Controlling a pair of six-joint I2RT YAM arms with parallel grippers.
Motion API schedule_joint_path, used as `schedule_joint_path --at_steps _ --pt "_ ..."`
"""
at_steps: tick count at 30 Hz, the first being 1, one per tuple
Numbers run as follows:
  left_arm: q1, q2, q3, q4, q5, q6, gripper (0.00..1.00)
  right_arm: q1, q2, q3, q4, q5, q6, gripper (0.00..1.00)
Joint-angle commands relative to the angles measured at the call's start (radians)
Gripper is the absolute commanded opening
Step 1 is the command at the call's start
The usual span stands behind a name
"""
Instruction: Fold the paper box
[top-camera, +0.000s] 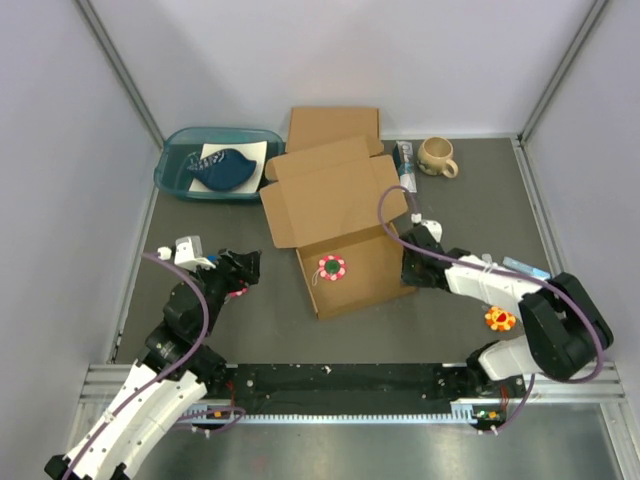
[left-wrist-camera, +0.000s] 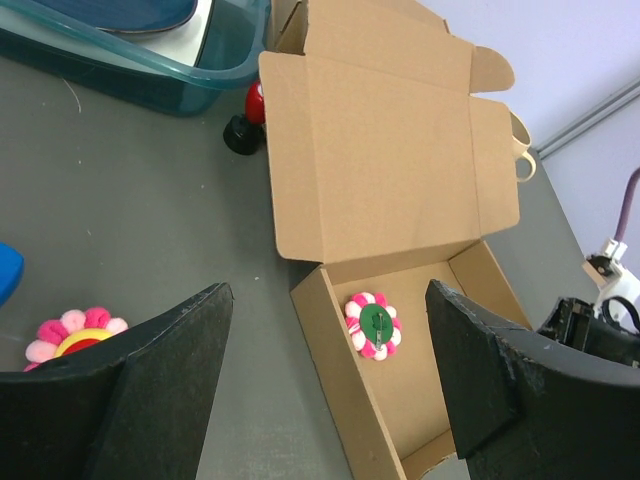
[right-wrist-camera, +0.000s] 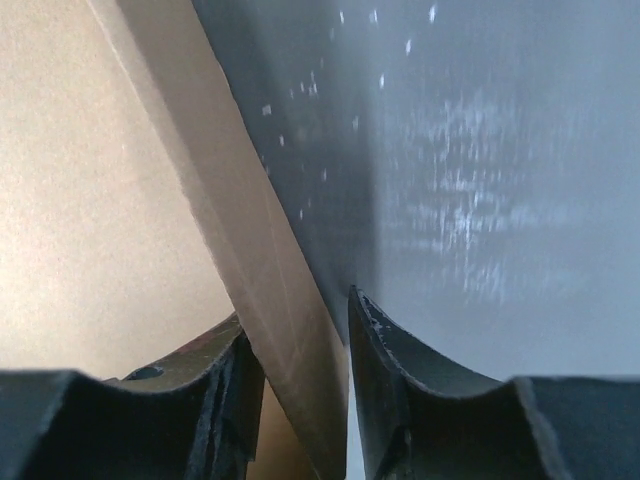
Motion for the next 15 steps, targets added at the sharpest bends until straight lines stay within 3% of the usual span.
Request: schedule_joint_path --at_steps 1,6,11,15 --pt "0.001 0.01 0.005 0.033 -0.01 0.006 0.83 0.061 -0.099 -0.066 0.016 0.004 0.184 0.39" --pt "0.001 0.045 0.008 0.048 0.002 -0.006 0.83 0.138 -0.121 -0.086 0.008 0.009 0.281 0.46" --pt "0.001 0.079 0.016 0.067 -0.038 0.012 0.84 0.24 -0.136 -0.092 0.017 0.0 0.336 0.47" --pt "0.003 0.119 0.039 0.094 -0.061 0.035 0.86 0.278 -0.151 -0.09 -0.003 0.003 0.362 0.54"
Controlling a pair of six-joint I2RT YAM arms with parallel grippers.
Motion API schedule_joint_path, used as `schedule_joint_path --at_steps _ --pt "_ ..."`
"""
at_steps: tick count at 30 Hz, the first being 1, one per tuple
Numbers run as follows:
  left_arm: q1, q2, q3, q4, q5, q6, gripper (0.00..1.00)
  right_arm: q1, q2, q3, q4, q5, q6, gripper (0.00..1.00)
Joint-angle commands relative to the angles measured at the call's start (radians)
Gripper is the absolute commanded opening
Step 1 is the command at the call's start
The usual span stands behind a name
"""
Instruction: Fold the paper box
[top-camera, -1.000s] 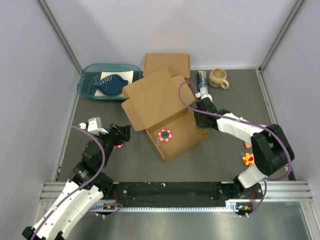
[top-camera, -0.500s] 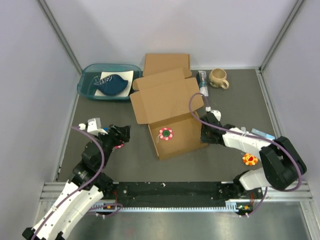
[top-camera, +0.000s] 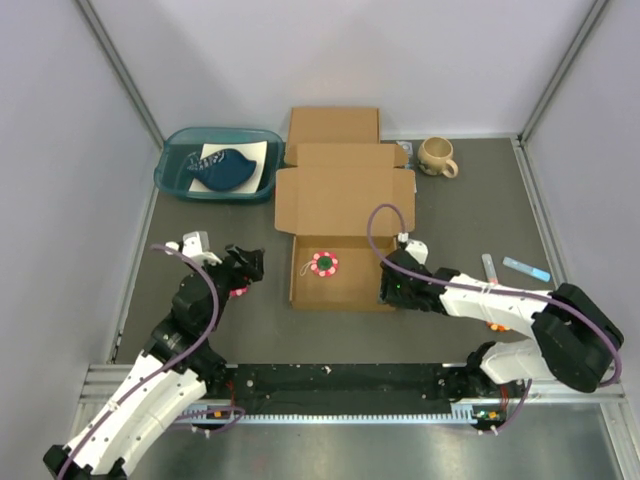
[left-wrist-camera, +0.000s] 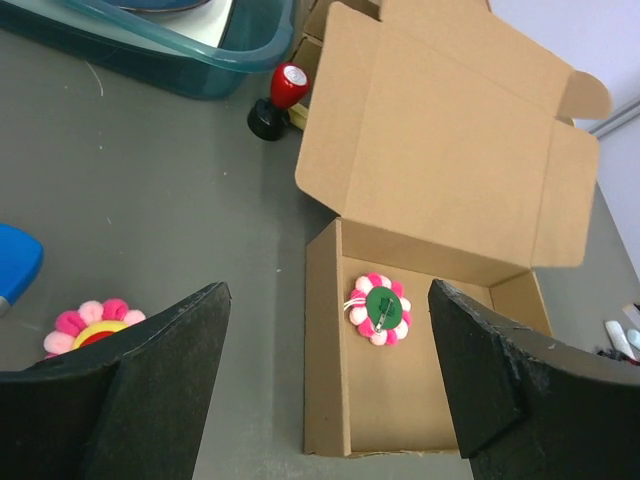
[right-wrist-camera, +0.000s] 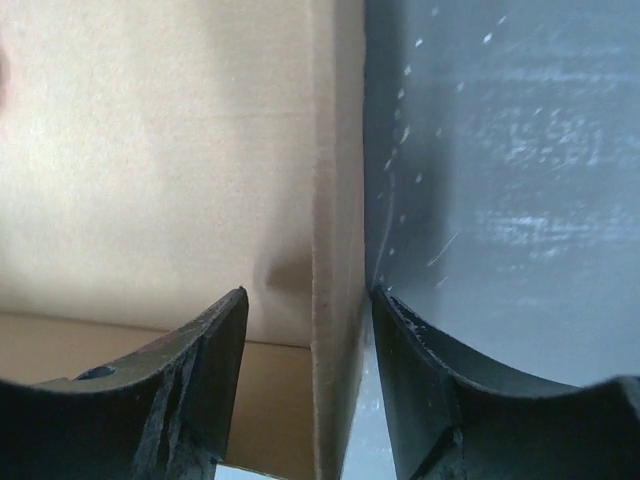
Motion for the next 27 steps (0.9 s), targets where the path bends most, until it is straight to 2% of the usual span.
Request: schedule_joint_path --at_steps 1,5,11,13,15,16,17,18,19,20,22,23,24,25,27 --pt "0.003 0.05 0.048 0.081 -0.044 0.032 0.87 0.037 -0.074 0.007 -0.021 0.014 0.055 0.56" --pt "0.003 0.161 0.118 0.123 -0.046 0.063 0.91 0.037 -0.212 0.042 -0.144 0.135 -0.029 0.69" --pt "0.007 0.377 0.265 0.291 -0.015 0.158 0.95 0.027 -0.376 0.185 -0.242 0.281 -0.232 0.78" --pt "0.029 0.449 0.322 0.322 0.029 0.199 0.96 -0.038 -0.386 0.233 -0.242 0.292 -0.261 0.8" --pt "0.085 0.553 0.427 0.301 0.113 0.2 0.96 -0.137 -0.386 0.259 -0.212 0.223 -0.28 0.82" --pt "0.108 0.579 0.457 0.292 0.152 0.187 0.96 -0.264 -0.383 0.257 -0.186 0.176 -0.28 0.82" --pt "0.133 0.615 0.497 0.289 0.236 0.149 0.95 -0.326 -0.384 0.254 -0.096 0.051 -0.278 0.82" --pt "0.174 0.626 0.507 0.299 0.274 0.129 0.95 -0.381 -0.389 0.225 -0.031 -0.023 -0.277 0.82" --pt "0.188 0.629 0.51 0.312 0.305 0.099 0.95 -0.471 -0.392 0.202 0.047 -0.162 -0.281 0.82" --pt "0.208 0.624 0.499 0.325 0.356 0.088 0.94 -0.496 -0.395 0.143 0.257 -0.217 -0.301 0.81" --pt "0.214 0.612 0.481 0.345 0.396 0.068 0.94 -0.512 -0.372 0.089 0.452 -0.256 -0.33 0.81" --pt "0.219 0.595 0.459 0.348 0.404 0.062 0.94 -0.532 -0.354 0.084 0.515 -0.285 -0.365 0.84" --pt "0.22 0.587 0.447 0.35 0.413 0.057 0.94 -0.55 -0.323 0.11 0.55 -0.338 -0.385 0.84" --pt "0.224 0.578 0.423 0.358 0.42 0.045 0.94 -0.57 -0.229 0.148 0.539 -0.457 -0.405 0.85" --pt "0.233 0.557 0.402 0.362 0.445 0.035 0.94 -0.611 -0.133 0.277 0.476 -0.544 -0.448 0.82"
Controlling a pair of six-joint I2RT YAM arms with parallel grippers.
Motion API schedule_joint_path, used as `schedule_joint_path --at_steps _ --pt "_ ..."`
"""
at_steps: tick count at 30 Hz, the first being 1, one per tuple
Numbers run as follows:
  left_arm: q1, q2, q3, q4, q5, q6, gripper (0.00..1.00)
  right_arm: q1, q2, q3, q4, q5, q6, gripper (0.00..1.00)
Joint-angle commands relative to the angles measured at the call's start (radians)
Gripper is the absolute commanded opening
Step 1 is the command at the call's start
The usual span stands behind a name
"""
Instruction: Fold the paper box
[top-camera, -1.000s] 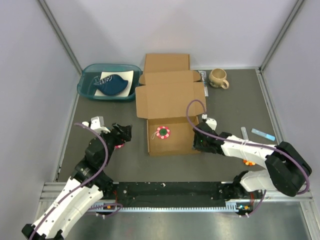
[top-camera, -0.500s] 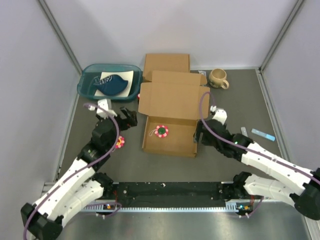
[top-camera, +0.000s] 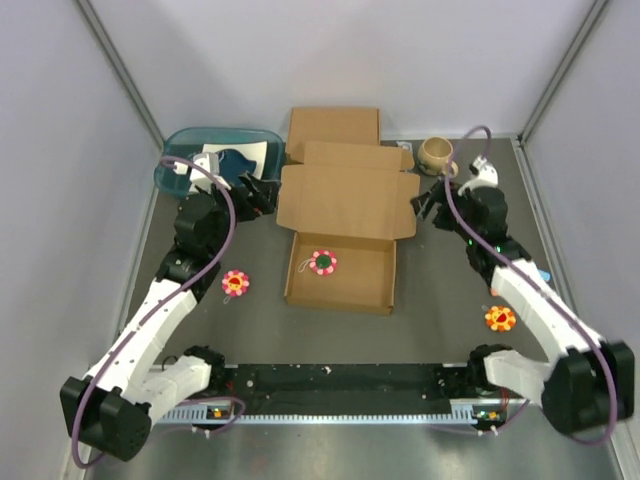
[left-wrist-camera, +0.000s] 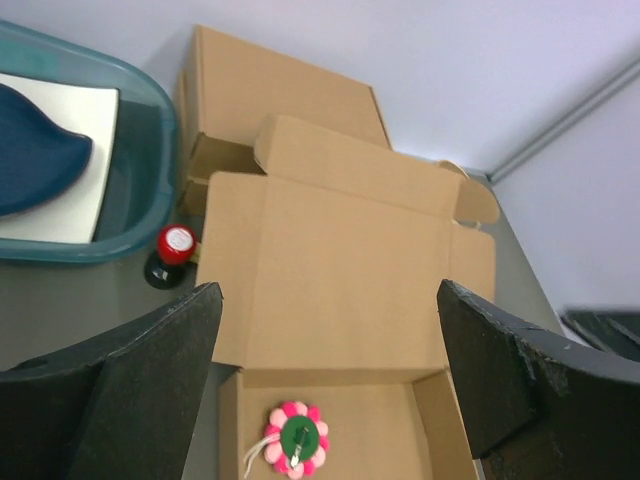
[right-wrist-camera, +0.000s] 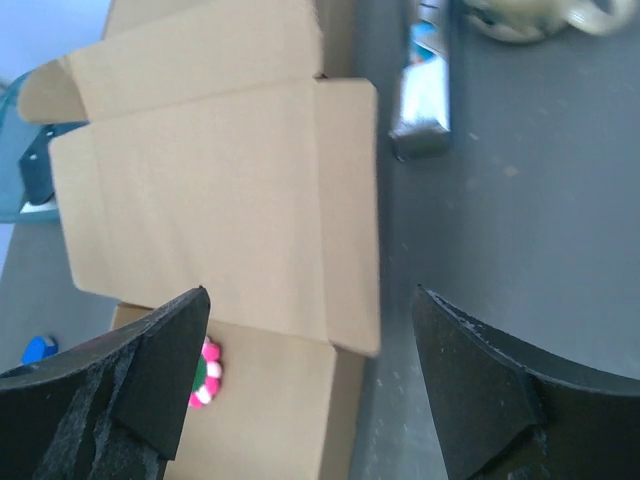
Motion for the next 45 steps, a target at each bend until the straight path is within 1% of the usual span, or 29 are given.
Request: schedule_joint_path --at_steps 1,4,6,9,13,14,17,18,22,27,34,37,42,45 --pt "0.019 -0.055 -0.052 0.067 0.123 -0.051 0.94 -0.073 0.22 0.191 0.172 -0.335 -0.121 0.8" --pt "0.036 -0.061 -0.053 0.048 0.179 -0.051 0.93 -0.138 0.277 0.211 0.218 -0.374 -0.098 0.77" --pt "0.044 -0.066 -0.055 0.037 0.181 -0.046 0.93 -0.173 0.335 0.225 0.226 -0.393 -0.099 0.76" --pt "0.05 -0.075 -0.067 0.038 0.183 -0.037 0.93 -0.188 0.426 0.28 0.184 -0.443 -0.148 0.72" --pt "0.053 -0.078 -0.075 0.032 0.184 -0.028 0.93 -0.191 0.513 0.364 0.118 -0.528 -0.207 0.72" --pt "0.053 -0.079 -0.076 0.032 0.184 -0.028 0.93 -0.191 0.53 0.398 0.077 -0.524 -0.231 0.73" --pt "0.055 -0.087 -0.087 0.038 0.184 -0.031 0.93 -0.193 0.588 0.461 0.028 -0.53 -0.277 0.73" --pt "0.055 -0.087 -0.09 0.043 0.184 -0.032 0.93 -0.194 0.604 0.478 -0.018 -0.533 -0.283 0.73" --pt "0.056 -0.082 -0.088 0.04 0.193 -0.028 0.93 -0.194 0.673 0.524 -0.063 -0.529 -0.313 0.72" --pt "0.058 -0.075 -0.092 0.04 0.189 -0.026 0.93 -0.194 0.717 0.564 -0.087 -0.525 -0.326 0.68" --pt "0.062 -0.067 -0.093 0.041 0.189 -0.032 0.93 -0.193 0.748 0.591 -0.086 -0.558 -0.323 0.57" --pt "0.064 -0.064 -0.09 0.04 0.19 -0.029 0.93 -0.19 0.753 0.598 -0.078 -0.562 -0.32 0.54" --pt "0.069 -0.062 -0.092 0.04 0.187 -0.028 0.93 -0.184 0.754 0.621 -0.064 -0.559 -0.311 0.55" --pt "0.072 -0.059 -0.09 0.038 0.19 -0.028 0.93 -0.176 0.771 0.654 -0.089 -0.556 -0.316 0.54"
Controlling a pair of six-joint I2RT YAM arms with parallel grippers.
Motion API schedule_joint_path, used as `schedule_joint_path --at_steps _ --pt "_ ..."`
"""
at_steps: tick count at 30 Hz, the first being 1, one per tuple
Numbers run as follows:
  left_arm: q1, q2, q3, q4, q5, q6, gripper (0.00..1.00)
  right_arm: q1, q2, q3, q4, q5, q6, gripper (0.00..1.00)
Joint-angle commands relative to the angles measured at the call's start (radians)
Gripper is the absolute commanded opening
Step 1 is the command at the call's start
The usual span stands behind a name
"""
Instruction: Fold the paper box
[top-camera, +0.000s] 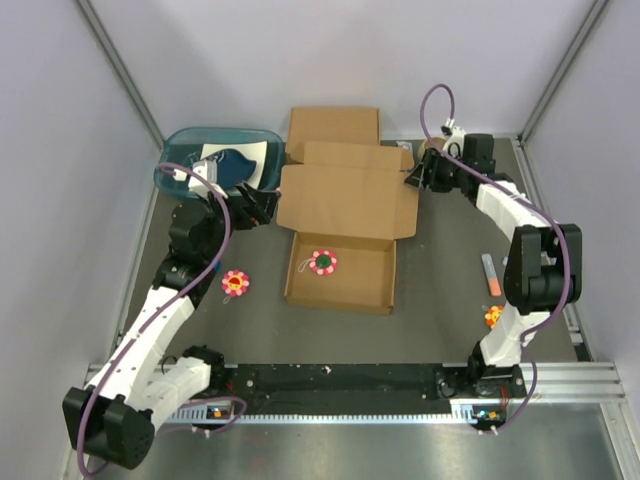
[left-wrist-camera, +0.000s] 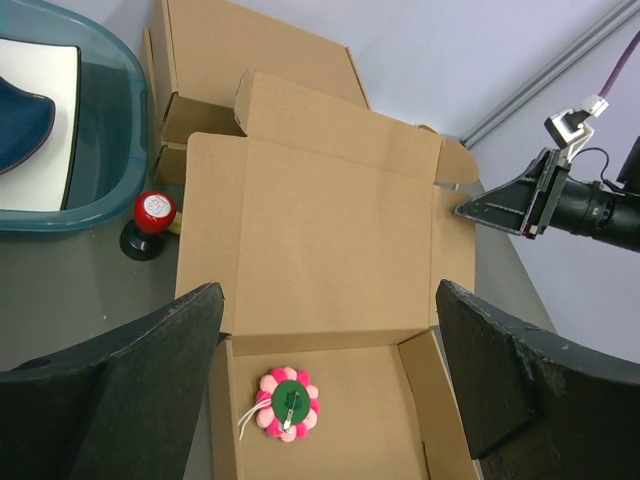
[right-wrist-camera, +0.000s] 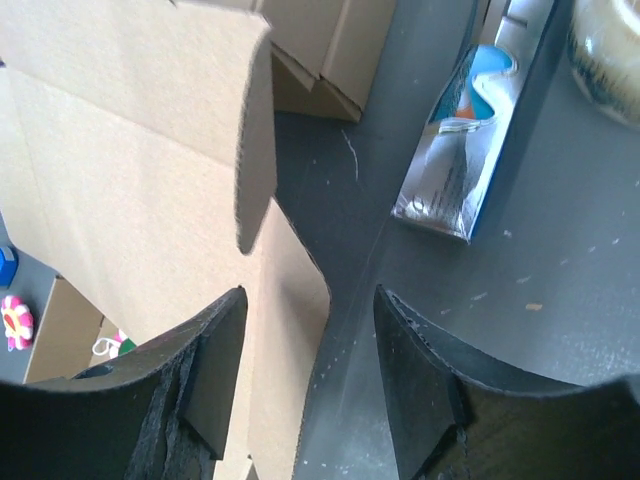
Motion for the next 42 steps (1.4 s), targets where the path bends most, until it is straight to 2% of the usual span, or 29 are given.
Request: schedule_joint_path --at_steps 1,3,4,6,14,21,29,42 --pt "0.009 0.008 -0.004 0.036 0.013 0.006 0.93 0.014 0.027 0.088 0.019 -0.02 -0.018 0.52" --pt "0.011 0.01 -0.002 0.036 0.011 0.004 0.93 0.018 0.029 0.088 0.02 -0.028 -0.021 0.46" --pt "0.011 0.013 -0.002 0.036 0.011 0.006 0.93 0.021 0.03 0.088 0.022 -0.035 -0.021 0.4" --pt "0.011 0.018 -0.001 0.036 0.008 0.004 0.93 0.033 0.036 0.091 0.017 -0.043 -0.024 0.36" --pt "0.017 0.033 -0.001 0.042 0.025 -0.01 0.93 0.056 0.058 0.099 -0.003 -0.034 -0.039 0.4" --pt "0.019 0.033 -0.002 0.042 0.024 -0.008 0.93 0.056 0.046 0.09 -0.003 -0.028 -0.041 0.33" --pt "0.019 0.038 -0.004 0.045 0.036 -0.011 0.93 0.05 0.018 0.074 -0.006 -0.013 -0.038 0.41" --pt "0.022 0.047 -0.005 0.051 0.04 -0.013 0.92 0.012 -0.017 0.052 0.011 -0.034 -0.021 0.42"
